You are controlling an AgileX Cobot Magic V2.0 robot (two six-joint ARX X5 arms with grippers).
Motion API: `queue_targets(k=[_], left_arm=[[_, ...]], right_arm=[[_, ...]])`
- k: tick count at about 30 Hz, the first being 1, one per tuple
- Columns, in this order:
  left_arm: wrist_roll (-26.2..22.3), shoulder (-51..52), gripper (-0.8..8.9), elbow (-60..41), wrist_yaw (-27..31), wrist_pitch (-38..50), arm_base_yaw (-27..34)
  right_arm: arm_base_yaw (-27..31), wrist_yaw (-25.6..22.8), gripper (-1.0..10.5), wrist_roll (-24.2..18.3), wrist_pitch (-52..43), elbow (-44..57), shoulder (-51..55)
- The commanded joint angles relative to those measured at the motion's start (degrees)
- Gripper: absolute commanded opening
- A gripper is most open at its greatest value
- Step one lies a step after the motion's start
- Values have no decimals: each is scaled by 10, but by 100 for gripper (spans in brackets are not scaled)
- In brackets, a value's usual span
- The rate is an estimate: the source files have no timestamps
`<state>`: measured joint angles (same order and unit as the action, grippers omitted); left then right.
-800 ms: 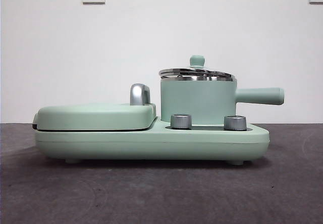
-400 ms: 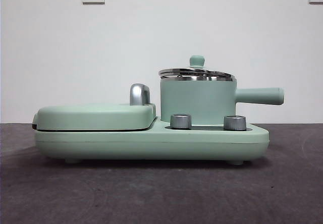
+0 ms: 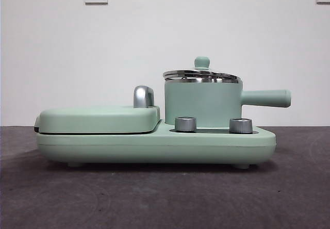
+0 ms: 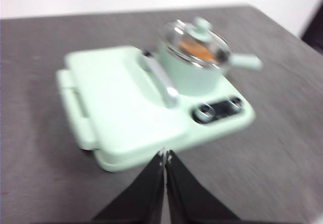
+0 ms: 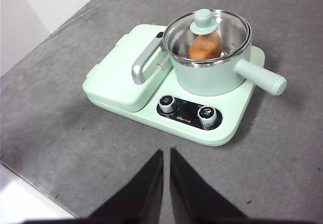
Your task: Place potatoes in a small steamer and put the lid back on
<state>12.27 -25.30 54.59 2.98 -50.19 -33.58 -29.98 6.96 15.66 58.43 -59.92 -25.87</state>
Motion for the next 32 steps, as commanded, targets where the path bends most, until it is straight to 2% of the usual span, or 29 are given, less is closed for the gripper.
queue_targets(k=[1, 6, 12, 17, 28, 32], left_arm=[[4, 26, 6, -44, 0, 38, 56], [-7, 118, 6, -199, 0, 182, 172], [-41, 206, 6, -353, 0, 254, 266], [-42, 235, 6, -438, 0, 273, 287], [-63, 251, 6, -519, -12, 340, 300], [-119, 251, 6, -523, -60, 352, 299]], right_arm=[[-3, 1, 19, -2, -6, -5, -2], [-3, 1, 19, -2, -6, -5, -2], [-3, 1, 19, -2, -6, -5, -2], [-3, 1, 19, -2, -6, -5, -2], [-3, 1, 19, -2, -6, -5, -2], [-3, 1, 19, -2, -6, -5, -2]])
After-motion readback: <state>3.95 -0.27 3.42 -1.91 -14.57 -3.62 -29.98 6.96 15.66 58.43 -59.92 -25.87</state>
